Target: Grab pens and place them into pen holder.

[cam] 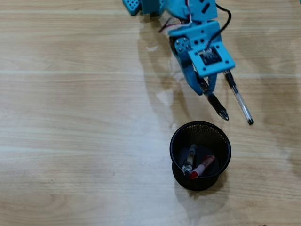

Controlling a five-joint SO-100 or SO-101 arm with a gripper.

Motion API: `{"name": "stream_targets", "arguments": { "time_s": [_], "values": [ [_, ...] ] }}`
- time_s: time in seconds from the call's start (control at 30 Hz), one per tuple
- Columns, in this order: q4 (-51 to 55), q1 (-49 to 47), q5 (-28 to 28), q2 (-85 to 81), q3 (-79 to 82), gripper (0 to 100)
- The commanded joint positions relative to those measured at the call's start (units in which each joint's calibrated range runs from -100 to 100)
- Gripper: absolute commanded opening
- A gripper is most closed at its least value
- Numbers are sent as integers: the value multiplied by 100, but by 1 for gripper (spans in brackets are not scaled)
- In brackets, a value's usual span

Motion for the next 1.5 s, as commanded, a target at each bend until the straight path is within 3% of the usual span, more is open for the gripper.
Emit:
{"name": "stream_targets", "arguments": {
  "time_s": [0.0, 0.27, 1.0, 1.23, 1.47],
  "values": [
    [-36, 245, 34, -523, -593, 2],
    [-555, 437, 34, -574, -793, 2],
    [-7097, 455, -2, 1244, 737, 2],
    [-7999, 464, -13, 1932, 845, 2],
    [-8118, 455, -18, 2085, 827, 2]
  ]
}}
